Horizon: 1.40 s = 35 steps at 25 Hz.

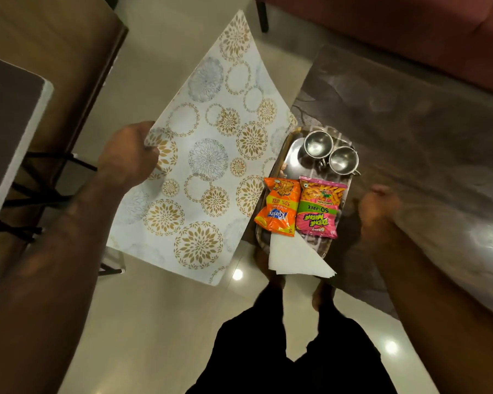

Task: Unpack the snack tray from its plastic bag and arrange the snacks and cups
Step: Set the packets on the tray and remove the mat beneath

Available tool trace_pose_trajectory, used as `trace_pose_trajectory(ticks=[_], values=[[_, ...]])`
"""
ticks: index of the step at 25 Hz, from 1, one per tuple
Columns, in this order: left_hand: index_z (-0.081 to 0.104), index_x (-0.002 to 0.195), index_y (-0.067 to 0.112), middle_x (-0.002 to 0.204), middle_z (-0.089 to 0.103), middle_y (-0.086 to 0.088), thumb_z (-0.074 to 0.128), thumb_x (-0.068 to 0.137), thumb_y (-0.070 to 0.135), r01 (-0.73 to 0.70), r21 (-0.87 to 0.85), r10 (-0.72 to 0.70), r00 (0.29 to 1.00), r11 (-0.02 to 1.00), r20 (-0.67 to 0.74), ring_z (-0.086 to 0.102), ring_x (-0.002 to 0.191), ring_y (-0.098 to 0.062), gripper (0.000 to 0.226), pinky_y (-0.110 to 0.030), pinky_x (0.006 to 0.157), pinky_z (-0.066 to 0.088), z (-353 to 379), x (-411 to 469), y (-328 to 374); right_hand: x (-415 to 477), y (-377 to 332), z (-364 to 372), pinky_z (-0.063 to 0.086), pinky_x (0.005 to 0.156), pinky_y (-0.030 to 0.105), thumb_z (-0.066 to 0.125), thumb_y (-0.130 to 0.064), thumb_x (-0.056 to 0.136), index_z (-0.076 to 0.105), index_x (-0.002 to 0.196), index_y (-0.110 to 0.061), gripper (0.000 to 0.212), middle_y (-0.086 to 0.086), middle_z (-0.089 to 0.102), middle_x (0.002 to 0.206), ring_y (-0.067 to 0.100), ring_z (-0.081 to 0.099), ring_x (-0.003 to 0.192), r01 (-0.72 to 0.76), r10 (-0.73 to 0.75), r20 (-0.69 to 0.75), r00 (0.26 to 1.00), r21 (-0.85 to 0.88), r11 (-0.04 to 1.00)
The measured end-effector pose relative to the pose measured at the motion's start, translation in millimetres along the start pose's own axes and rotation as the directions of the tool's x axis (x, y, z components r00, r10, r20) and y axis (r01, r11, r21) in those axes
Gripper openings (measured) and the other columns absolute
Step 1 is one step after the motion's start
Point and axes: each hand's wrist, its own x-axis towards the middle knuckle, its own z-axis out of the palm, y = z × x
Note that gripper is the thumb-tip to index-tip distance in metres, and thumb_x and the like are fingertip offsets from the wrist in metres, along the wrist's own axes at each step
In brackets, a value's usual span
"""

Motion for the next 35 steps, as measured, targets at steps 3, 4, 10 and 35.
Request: trace_pose_trajectory(ticks=[3,4,10,35], values=[[0.067,0.115,0.014,0.105,0.073,-0.016,0.055,0.089,0.002,-0.056,0.037,0.056,0.998,0.998,-0.011,0.070,0.092,-0.037,0.032,-0.053,0.085,0.059,-24,-8,16,-25,-47,-16,0.049,0.106,0.037,0.055,-0.002,0.090,0.067,0.129,-0.009,0.042,0.017,0.067,0.129,0.032,0.063,0.121,0.380,-0.397,-0.110,0.911,-0.149,0.913],[0.068,0.114,0.013,0.103,0.073,-0.016,0.055,0.089,0.002,-0.089,0.059,0.090,0.996,0.994,-0.018,0.068,0.088,-0.035,0.030,-0.049,0.083,0.058,-36,-11,22,-37,-66,-17,0.047,0.105,0.034,0.057,0.001,0.086,0.067,0.128,-0.009,0.045,0.017,0.066,0.127,0.031,0.061,0.121,0.485,-0.501,-0.072,0.862,-0.166,0.859],[0.070,0.103,0.015,0.097,0.074,-0.011,0.063,0.089,-0.003,-0.186,-0.028,0.188,0.964,0.982,0.188,0.070,0.091,-0.033,0.024,-0.051,0.090,0.056,-105,-17,48,-101,-171,-12,0.051,0.103,0.026,0.079,-0.020,0.084,0.047,0.148,-0.016,0.072,-0.004,0.056,0.142,0.006,0.055,0.130,0.739,-0.709,0.314,0.632,0.034,0.673],[0.074,0.108,0.022,0.109,0.078,-0.004,0.071,0.088,0.013,0.362,-0.551,0.001,0.835,0.752,0.550,0.078,0.086,-0.024,0.023,-0.046,0.080,0.061,119,-88,124,42,53,-266,0.058,0.098,0.060,0.062,-0.012,0.104,0.070,0.128,-0.013,0.026,0.010,0.077,0.118,0.035,0.075,0.109,0.068,-0.094,0.190,0.977,0.139,0.988]])
